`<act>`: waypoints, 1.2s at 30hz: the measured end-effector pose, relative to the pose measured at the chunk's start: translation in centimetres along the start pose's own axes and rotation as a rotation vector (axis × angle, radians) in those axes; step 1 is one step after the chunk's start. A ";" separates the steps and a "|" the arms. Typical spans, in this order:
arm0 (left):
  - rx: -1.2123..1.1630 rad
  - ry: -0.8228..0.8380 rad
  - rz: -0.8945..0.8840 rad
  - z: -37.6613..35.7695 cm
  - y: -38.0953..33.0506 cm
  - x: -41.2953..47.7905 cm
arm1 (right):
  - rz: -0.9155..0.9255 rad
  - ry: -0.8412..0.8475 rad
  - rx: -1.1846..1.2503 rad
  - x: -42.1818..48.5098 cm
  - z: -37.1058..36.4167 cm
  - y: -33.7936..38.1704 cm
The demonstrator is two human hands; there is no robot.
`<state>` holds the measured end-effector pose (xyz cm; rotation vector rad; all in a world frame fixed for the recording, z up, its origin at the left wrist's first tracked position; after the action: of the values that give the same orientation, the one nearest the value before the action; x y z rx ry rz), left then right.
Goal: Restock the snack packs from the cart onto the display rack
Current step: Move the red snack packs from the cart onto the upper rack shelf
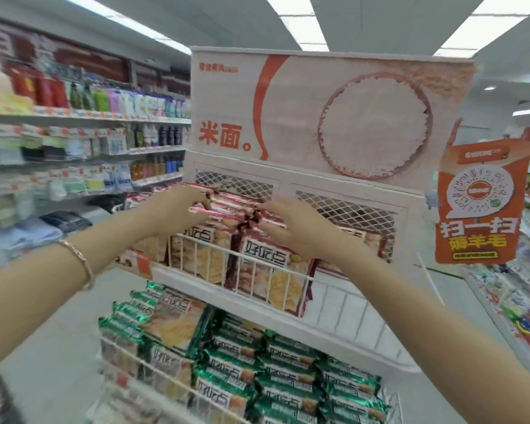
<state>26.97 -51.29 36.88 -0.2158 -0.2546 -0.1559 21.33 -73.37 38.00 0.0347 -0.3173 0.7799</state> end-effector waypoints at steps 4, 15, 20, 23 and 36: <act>0.040 0.030 0.094 0.7 9.5 -4.8 | 0.164 0.021 -0.002 6.6 -3.3 8.3; 0.020 0.369 0.522 -7.9 34.0 -21.5 | 0.382 0.353 0.286 18.1 -23.7 29.7; -0.095 0.492 0.714 -13.8 40.8 -28.5 | 0.399 0.573 0.406 19.7 -33.8 36.6; -0.134 0.548 0.823 -17.7 44.1 -31.3 | 0.413 0.675 0.450 20.6 -39.5 39.8; -0.382 0.653 1.610 -39.1 58.6 -39.8 | 0.382 1.034 0.614 24.0 -64.0 46.0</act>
<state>8.50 1.19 -21.89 -0.6664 0.6461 1.3196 22.53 -14.70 -19.82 0.1433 0.9269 1.1432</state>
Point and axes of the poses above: each hand's wrist, its own x-axis towards the middle knuckle, its own z-axis out of the back of the hand, y = z × x, the point moved 5 cm from there along x, towards the middle knuckle, and after that the axes turned 15 degrees about z, right-handed, at the moved point
